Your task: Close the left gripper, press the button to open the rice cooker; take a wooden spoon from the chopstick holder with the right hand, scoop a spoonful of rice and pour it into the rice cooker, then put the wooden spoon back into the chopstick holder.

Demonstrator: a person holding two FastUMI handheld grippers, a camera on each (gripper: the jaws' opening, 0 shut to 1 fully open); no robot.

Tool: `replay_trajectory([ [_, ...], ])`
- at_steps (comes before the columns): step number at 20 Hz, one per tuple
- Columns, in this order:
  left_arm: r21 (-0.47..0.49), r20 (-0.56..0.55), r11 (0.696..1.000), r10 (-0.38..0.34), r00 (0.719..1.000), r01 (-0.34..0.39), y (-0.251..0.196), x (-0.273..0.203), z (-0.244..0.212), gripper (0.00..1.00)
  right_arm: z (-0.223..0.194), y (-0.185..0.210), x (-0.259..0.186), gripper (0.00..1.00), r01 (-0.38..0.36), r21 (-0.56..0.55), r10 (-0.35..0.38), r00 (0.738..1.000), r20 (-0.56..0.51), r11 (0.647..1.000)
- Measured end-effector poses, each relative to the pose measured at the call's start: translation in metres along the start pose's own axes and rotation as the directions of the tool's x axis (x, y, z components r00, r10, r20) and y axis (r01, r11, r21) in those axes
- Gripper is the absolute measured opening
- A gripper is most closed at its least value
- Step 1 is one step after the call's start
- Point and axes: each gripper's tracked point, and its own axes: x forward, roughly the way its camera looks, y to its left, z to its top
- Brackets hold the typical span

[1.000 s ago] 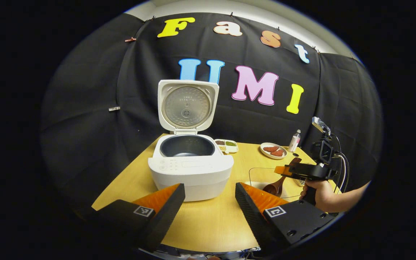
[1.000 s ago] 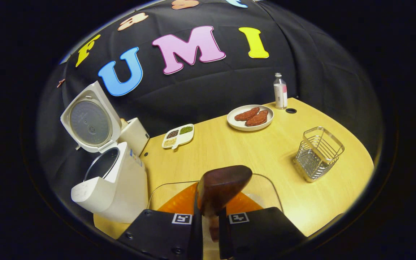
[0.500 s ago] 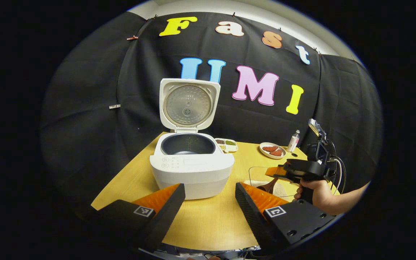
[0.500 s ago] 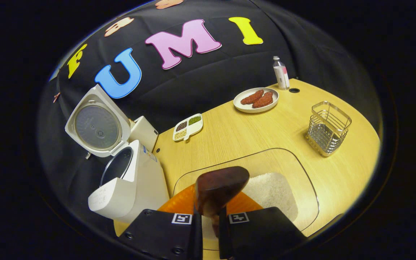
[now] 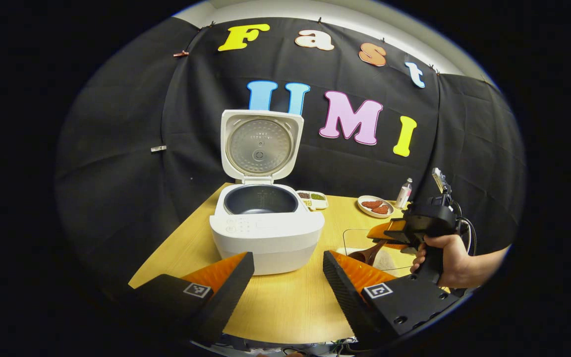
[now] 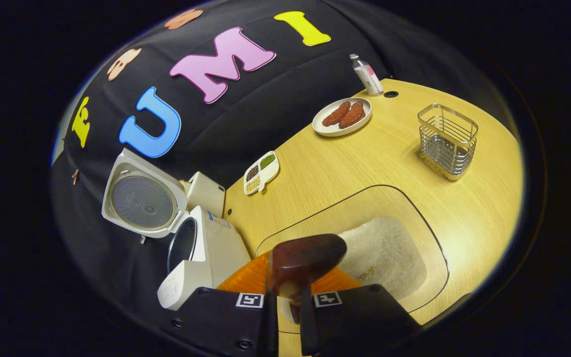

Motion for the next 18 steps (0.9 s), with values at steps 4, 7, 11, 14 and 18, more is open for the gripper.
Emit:
replay_trajectory([
  [4,0.040,0.012,0.999,0.007,1.000,-0.008,0.003,-0.003,0.004,0.96,0.017,-0.011,-0.011,0.22,-0.004,0.066,0.003,1.000,0.021,0.998],
  [7,0.069,0.039,0.997,0.025,0.999,-0.028,0.013,-0.004,0.017,0.96,0.031,-0.016,-0.020,0.22,-0.013,0.117,0.009,0.999,0.036,0.993],
  [11,0.037,0.038,0.999,0.035,0.999,-0.036,0.024,-0.005,0.019,0.96,0.048,-0.021,-0.026,0.22,-0.029,0.188,0.023,0.999,0.039,0.982],
  [14,0.007,0.021,0.999,0.045,0.999,-0.046,0.029,-0.005,0.010,0.96,0.066,-0.019,-0.036,0.22,-0.048,0.223,0.036,0.998,0.059,0.974],
  [18,-0.022,0.011,0.999,0.046,0.999,-0.046,0.030,-0.010,0.002,0.96,0.086,-0.011,-0.049,0.22,-0.068,0.252,0.052,0.996,0.070,0.965],
])
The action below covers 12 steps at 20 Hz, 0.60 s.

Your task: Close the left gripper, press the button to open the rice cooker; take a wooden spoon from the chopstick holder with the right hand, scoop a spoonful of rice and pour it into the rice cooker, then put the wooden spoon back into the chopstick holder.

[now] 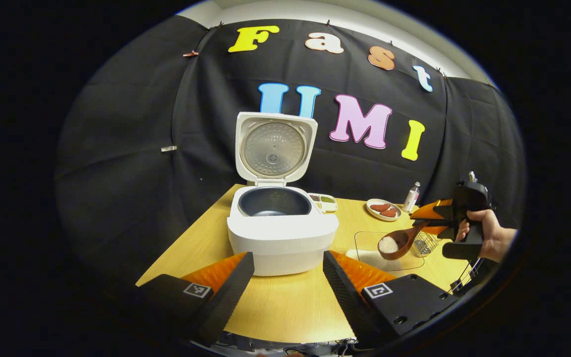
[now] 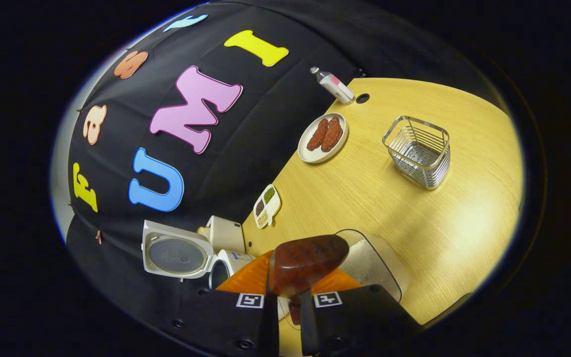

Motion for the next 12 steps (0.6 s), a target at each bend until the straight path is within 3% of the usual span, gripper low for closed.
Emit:
replay_trajectory([
  [5,-0.025,0.006,1.000,0.018,1.000,-0.018,0.007,-0.008,-0.003,0.96,0.012,0.038,-0.009,0.22,-0.040,0.026,0.040,0.999,0.000,0.999],
  [12,-0.050,0.013,0.997,0.063,0.998,-0.063,0.026,-0.024,-0.009,0.96,0.013,0.124,-0.012,0.22,-0.158,0.027,0.158,0.987,-0.015,0.987],
])
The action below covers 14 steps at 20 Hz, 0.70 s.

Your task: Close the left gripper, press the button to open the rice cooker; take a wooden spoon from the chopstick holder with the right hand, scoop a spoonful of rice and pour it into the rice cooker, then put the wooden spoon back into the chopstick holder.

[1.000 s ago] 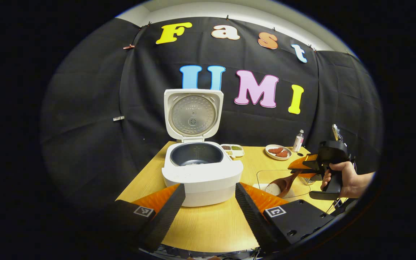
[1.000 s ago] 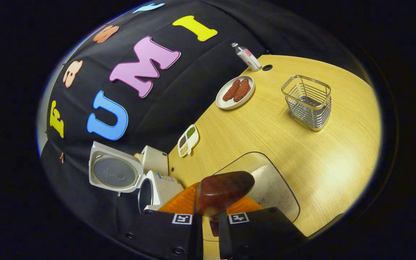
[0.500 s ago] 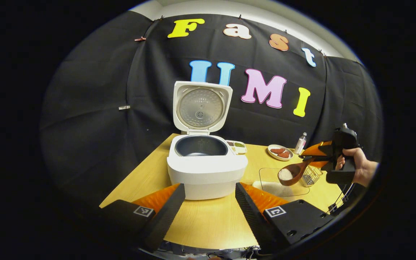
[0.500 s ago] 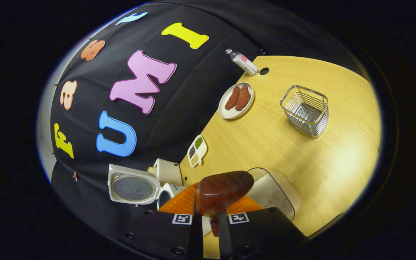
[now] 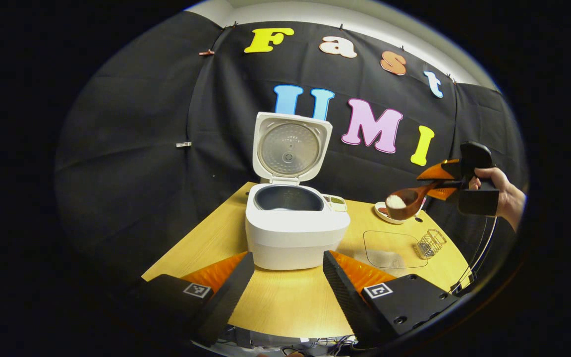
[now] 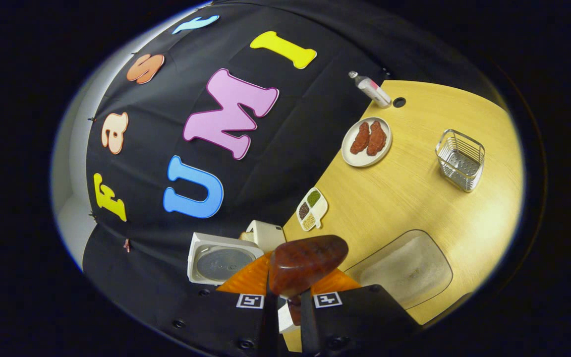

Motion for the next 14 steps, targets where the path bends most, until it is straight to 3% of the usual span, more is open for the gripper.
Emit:
replay_trajectory([
  [7,-0.074,-0.009,0.996,0.055,0.998,-0.055,0.026,-0.017,-0.012,0.96,-0.041,0.062,0.025,0.22,-0.083,0.034,0.085,0.994,-0.075,0.996],
  [14,-0.130,-0.016,0.985,0.113,0.993,-0.115,0.054,-0.025,-0.018,0.96,-0.076,0.099,0.069,0.21,-0.113,0.008,0.113,0.988,-0.106,0.994],
])
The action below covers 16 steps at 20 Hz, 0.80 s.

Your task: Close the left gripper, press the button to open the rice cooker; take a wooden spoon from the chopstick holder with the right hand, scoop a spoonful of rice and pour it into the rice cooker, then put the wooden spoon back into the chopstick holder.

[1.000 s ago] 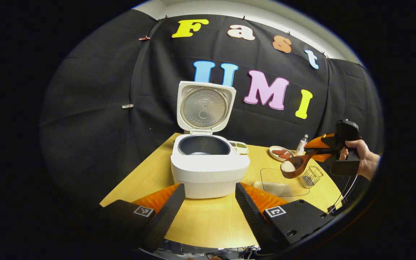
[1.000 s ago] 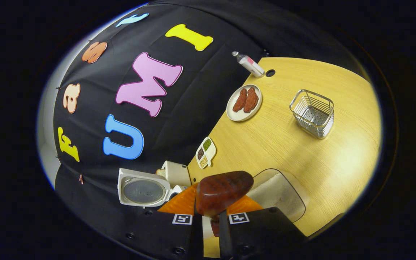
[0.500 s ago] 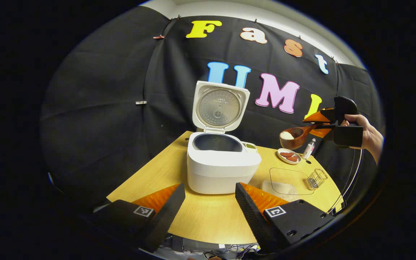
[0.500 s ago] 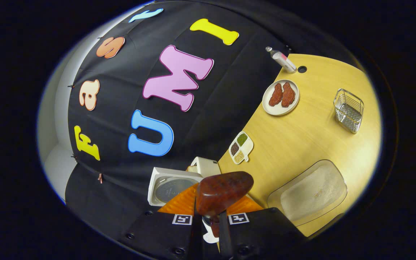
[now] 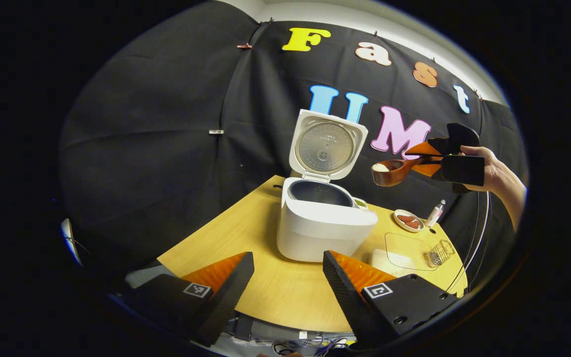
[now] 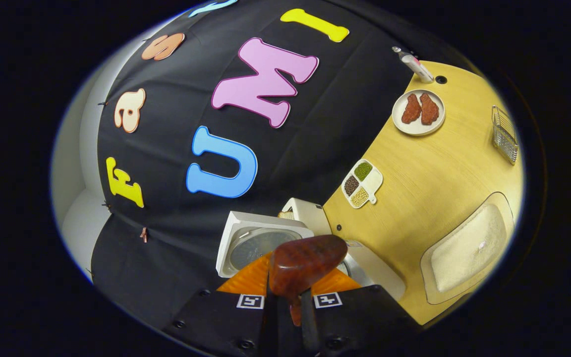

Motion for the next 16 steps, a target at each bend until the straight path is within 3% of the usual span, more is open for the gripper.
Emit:
replay_trajectory([
  [5,-0.047,-0.013,0.998,0.045,0.999,-0.046,0.020,0.000,-0.006,0.96,-0.015,0.006,0.037,0.21,0.004,-0.042,-0.004,1.000,0.005,0.999],
  [9,-0.083,-0.040,0.994,0.066,0.997,-0.069,0.032,0.003,-0.017,0.96,-0.032,0.006,0.063,0.22,0.008,-0.162,-0.004,1.000,0.025,0.987],
  [16,-0.106,-0.044,0.991,0.079,0.996,-0.084,0.042,0.007,-0.018,0.95,-0.057,-0.008,0.089,0.21,0.025,-0.411,0.003,0.998,0.068,0.911],
])
